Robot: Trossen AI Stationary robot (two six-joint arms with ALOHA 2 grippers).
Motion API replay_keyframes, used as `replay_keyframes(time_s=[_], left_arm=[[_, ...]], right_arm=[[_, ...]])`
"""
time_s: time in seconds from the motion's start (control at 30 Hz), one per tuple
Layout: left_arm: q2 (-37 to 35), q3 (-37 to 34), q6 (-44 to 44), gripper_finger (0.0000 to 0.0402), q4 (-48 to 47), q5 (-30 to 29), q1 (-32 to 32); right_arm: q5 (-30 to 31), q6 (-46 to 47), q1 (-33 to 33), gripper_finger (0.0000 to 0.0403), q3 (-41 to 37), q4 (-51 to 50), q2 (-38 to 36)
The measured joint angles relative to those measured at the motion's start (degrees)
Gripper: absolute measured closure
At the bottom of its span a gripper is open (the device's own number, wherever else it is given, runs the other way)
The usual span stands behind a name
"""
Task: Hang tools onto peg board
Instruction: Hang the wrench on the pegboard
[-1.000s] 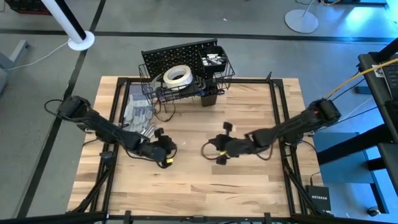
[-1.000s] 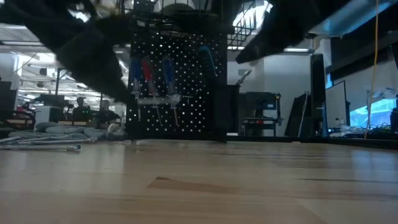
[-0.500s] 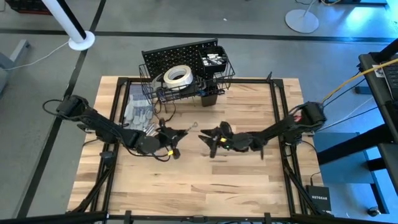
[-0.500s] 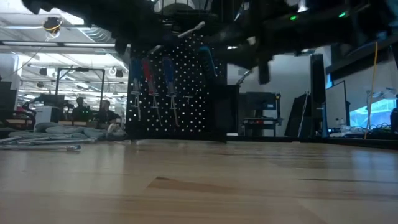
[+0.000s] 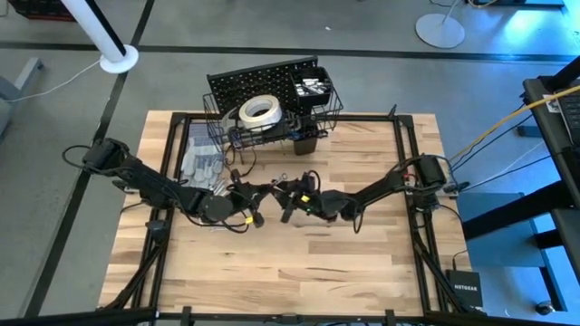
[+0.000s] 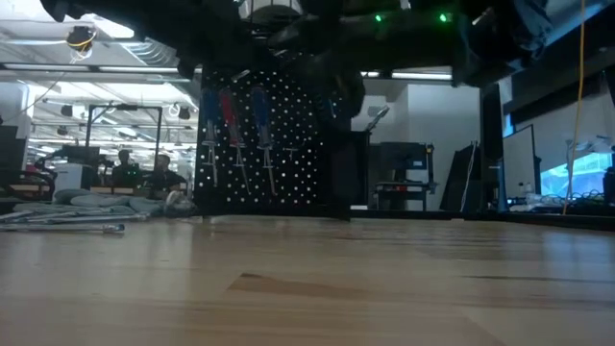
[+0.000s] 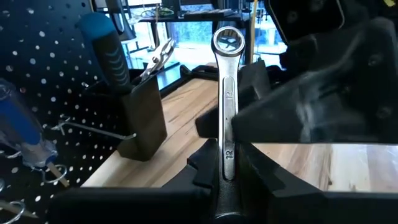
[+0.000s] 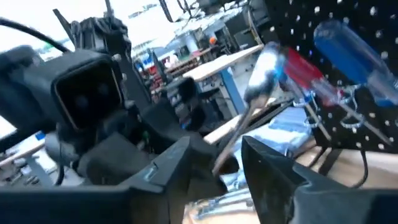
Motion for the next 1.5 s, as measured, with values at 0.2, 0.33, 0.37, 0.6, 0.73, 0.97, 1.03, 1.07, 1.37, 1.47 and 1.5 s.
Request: replay_keyframes(time_s=[0.2,0.33,0.37,0.6,0.73,0.97,1.03,1.07,1.37,1.47,1.5], left_arm=[[-0.05,0.04,1.38,0.0372,1.36,0.04,-0.37],[-0.02,0.04,2.02,0.0362,1.97,0.39,-0.31],[0.00,0.04,1.96,0.0350,2.10,0.43,-0.31],[-0.78,-0.01,3.03,0.0279,0.85,1.61,-0.75],[-5.67,-0.02,1.16,0.0266,-5.46,5.63,-1.84],[-11.18,0.07,-8.89,0.0270,-14.65,26.94,2.95],[-9.57,0.07,-9.29,0.0270,-12.46,31.71,4.21],[-8.48,0.07,-9.40,0.0270,-11.77,32.62,4.60],[-2.67,0.04,-8.79,0.0270,-6.93,35.84,5.05],[-2.67,0.04,-8.77,0.0274,-6.91,35.67,5.51],[-2.67,0.04,-8.64,0.0280,-6.97,35.62,5.58]], right_arm=[[-0.21,-3.10,-0.02,0.0307,1.64,-0.87,0.30],[-1.01,-5.38,0.04,0.0376,1.67,-0.53,0.27],[-0.91,-6.22,0.04,0.0385,1.75,-0.65,0.25],[-2.05,-13.37,0.08,0.0384,1.64,-2.97,-0.55],[-7.85,-16.36,0.11,0.0387,1.64,-13.39,-5.49],[-23.72,-19.26,-0.81,0.0386,1.59,-29.43,-12.97],[-27.15,-19.01,-1.15,0.0386,1.59,-29.64,-12.97],[-28.06,-18.88,-1.43,0.0386,1.59,-29.87,-12.79],[-28.98,-18.74,-1.46,0.0386,1.57,-29.76,-12.42],[-29.06,-18.74,-1.44,0.0386,1.57,-29.70,-12.42],[-29.01,-18.83,-1.44,0.0386,1.57,-29.76,-12.42]])
